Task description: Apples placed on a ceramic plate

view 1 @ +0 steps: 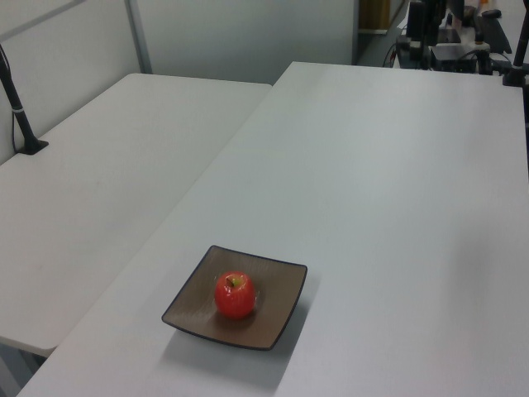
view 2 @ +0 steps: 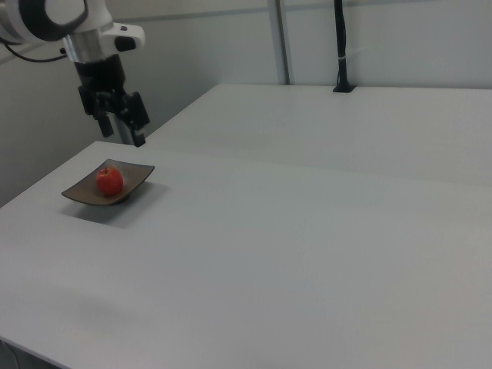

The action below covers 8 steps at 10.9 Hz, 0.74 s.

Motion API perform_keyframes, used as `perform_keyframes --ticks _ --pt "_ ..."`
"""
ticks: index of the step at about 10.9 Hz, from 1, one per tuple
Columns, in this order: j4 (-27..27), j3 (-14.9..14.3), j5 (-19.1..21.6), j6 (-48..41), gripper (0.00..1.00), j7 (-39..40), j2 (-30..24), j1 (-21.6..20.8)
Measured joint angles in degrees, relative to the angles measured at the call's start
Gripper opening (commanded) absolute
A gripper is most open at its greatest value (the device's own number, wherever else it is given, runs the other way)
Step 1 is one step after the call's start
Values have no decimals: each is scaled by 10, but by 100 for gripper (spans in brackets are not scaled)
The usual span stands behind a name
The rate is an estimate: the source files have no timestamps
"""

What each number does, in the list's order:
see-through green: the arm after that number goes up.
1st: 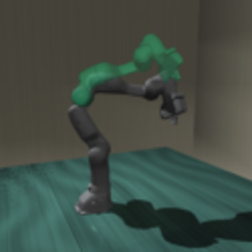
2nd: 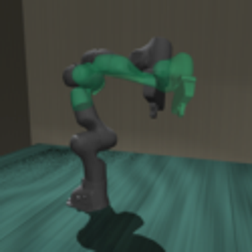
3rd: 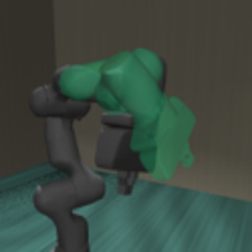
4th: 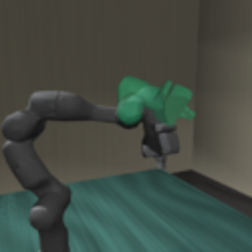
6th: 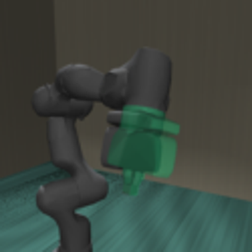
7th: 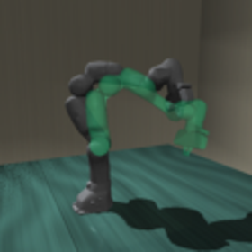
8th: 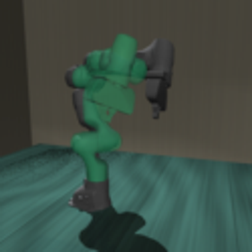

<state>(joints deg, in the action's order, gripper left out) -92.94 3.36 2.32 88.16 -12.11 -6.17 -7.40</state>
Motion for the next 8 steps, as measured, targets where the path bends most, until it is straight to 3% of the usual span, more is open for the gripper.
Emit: perform_keyframes --ticks 3,8 --pt "-20 -10 7 84 100 101 26 2" --pt "-18 -36 26 129 100 132 42 -4"
